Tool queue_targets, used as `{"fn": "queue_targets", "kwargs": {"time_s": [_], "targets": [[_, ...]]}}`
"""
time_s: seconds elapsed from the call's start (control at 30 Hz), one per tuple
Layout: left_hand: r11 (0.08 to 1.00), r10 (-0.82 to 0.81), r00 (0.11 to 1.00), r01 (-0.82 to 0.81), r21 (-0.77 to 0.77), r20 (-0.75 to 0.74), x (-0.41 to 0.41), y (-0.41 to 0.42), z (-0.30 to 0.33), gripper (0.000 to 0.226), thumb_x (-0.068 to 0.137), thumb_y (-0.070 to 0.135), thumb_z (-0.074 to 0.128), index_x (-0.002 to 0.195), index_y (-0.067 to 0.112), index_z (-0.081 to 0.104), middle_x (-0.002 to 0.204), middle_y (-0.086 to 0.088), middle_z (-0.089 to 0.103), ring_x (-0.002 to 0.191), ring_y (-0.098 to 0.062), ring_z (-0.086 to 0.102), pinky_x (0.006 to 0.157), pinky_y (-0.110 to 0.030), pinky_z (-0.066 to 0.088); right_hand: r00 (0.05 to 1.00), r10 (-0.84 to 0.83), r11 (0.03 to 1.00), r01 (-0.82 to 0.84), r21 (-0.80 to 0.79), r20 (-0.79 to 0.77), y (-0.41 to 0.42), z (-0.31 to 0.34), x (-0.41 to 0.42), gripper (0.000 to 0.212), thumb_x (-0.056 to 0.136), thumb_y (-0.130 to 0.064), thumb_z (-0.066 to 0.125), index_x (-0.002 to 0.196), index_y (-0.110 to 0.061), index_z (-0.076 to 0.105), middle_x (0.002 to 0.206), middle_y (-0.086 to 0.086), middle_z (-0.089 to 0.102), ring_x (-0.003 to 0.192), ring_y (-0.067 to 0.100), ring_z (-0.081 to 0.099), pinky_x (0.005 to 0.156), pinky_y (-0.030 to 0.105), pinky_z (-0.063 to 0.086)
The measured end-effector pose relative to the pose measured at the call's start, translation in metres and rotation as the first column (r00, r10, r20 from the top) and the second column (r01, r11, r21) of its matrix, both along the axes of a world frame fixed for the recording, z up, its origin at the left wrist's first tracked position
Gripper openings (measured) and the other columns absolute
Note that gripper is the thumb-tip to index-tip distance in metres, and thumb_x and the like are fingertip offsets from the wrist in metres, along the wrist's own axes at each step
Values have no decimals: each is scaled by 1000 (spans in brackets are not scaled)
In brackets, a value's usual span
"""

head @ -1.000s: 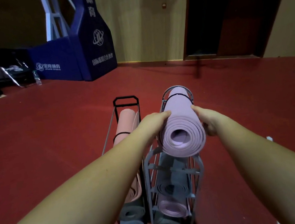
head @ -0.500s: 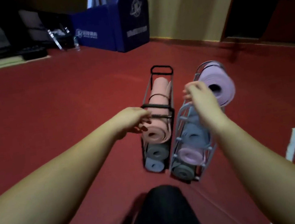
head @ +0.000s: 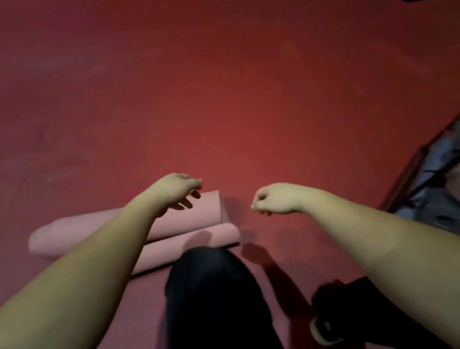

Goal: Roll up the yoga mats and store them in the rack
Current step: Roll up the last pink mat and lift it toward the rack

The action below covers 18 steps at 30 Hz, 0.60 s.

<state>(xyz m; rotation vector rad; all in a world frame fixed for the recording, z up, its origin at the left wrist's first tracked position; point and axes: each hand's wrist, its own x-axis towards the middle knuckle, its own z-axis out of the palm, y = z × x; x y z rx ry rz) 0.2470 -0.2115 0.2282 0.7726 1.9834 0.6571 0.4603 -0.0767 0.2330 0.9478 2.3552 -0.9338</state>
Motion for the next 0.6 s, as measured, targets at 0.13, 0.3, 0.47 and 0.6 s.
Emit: {"fn": "queue_targets", "kwargs": {"time_s": [0.13, 0.3, 0.47, 0.6], "targets": [[984, 93, 996, -91, -156, 5, -53, -39, -81, 31, 101, 32, 50, 112, 6, 62, 110, -8, 70, 79, -28, 61, 76, -33, 49, 956, 160, 984, -174, 35, 244, 1, -61, -48, 29, 99, -34, 51, 108, -12, 68, 96, 6, 66, 84, 21, 56, 59, 23, 38], [927, -76, 993, 36, -373, -95, -80, -60, -175, 37, 101, 29, 46, 113, 0, 65, 117, -17, 68, 104, -35, 63, 83, -32, 46, 882, 275, 954, -301, 6, 382, 6, -140, -90, 37, 98, -36, 50, 117, -8, 66, 119, 15, 66, 106, 29, 61, 78, 28, 43], [840, -192, 972, 93, -534, -133, -99, -70, -268, 47, 96, 45, 54, 124, 7, 59, 131, -18, 58, 120, -36, 53, 98, -35, 43, 851, 385, 912, -410, -6, 358, 8, -232, -136, 34, 96, -33, 54, 120, -11, 61, 129, 12, 60, 114, 28, 58, 85, 30, 43], [803, -264, 922, 48, -594, -284, -121, -85, -330, 68, 85, 56, 61, 138, 17, 43, 144, -11, 42, 133, -34, 39, 108, -42, 33, 862, 409, 903, -429, 3, 299, 10, -297, -159, 59, 90, -40, 61, 142, -19, 46, 142, 4, 47, 127, 27, 49, 100, 34, 42]]}}
